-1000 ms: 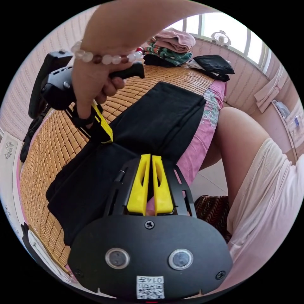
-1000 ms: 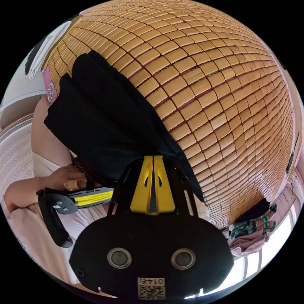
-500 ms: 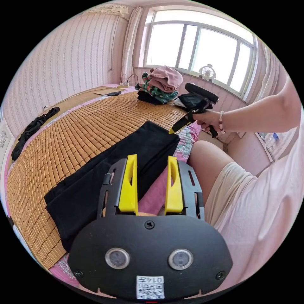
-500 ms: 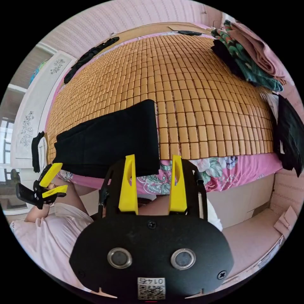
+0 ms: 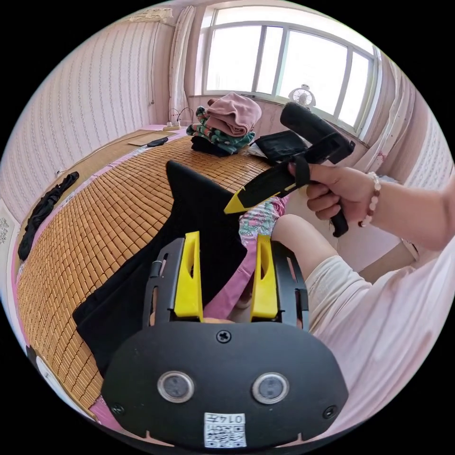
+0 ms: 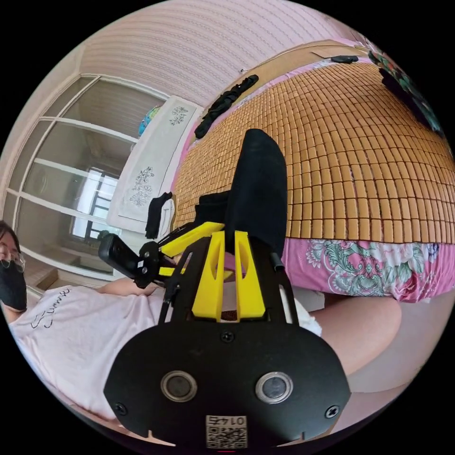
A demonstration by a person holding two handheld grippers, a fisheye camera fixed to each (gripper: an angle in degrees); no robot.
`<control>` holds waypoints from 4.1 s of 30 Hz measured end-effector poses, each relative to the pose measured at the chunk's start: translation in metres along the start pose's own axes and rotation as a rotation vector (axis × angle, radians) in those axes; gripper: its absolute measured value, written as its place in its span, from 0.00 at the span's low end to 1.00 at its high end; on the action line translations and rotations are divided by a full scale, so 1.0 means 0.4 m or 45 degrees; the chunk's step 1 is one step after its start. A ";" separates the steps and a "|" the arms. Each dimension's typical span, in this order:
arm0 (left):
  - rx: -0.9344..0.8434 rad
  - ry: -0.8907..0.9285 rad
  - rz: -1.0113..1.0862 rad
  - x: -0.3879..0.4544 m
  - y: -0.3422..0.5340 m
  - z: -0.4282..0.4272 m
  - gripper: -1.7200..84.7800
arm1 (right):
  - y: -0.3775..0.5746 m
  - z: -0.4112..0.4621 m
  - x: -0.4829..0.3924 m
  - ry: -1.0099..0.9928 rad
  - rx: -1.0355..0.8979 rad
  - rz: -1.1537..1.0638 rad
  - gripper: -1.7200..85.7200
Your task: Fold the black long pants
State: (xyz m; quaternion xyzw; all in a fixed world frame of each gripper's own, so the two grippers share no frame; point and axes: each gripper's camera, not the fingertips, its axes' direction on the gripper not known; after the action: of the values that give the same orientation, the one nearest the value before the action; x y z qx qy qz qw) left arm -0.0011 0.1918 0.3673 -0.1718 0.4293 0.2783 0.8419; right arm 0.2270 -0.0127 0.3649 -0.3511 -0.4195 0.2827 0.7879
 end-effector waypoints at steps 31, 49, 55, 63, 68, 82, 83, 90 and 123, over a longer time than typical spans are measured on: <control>0.097 0.093 0.154 0.059 -0.058 -0.159 0.08 | 0.091 -0.177 0.248 -0.088 0.218 0.102 0.05; -0.174 -0.422 -0.851 -0.333 0.331 -0.387 0.15 | -0.006 0.347 0.164 0.091 -0.352 -0.177 0.11; -0.248 -0.346 -0.835 -0.433 0.306 -0.317 0.16 | 0.038 0.414 0.200 0.285 -0.430 -0.154 0.06; -0.291 -0.380 -0.695 -0.550 0.287 -0.320 0.24 | 0.020 0.336 0.231 0.294 -0.046 -0.142 0.20; -0.290 -0.088 -0.862 -0.643 0.337 -0.317 0.24 | 0.014 0.400 0.302 0.061 -0.036 0.022 0.23; -0.251 -0.148 -0.841 -0.717 0.429 -0.389 0.29 | 0.021 0.491 0.253 0.041 0.035 -0.038 0.23; -0.236 -0.100 -0.853 -0.724 0.439 -0.395 0.29 | 0.018 0.495 0.251 0.034 0.033 -0.031 0.23; -0.224 0.055 -0.884 -0.751 0.486 -0.417 0.23 | -0.005 0.508 0.267 -0.044 0.010 0.178 0.21; 0.984 -1.119 -1.598 -0.634 1.042 -1.232 0.11 | -0.381 1.218 -1.186 -0.025 -0.685 -1.621 0.08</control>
State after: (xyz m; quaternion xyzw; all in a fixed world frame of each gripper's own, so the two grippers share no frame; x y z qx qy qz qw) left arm -0.6878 0.1775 0.2719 0.0446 -0.0455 -0.3635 0.9294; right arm -0.4004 -0.3002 0.4616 -0.2174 -0.6066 -0.3455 0.6822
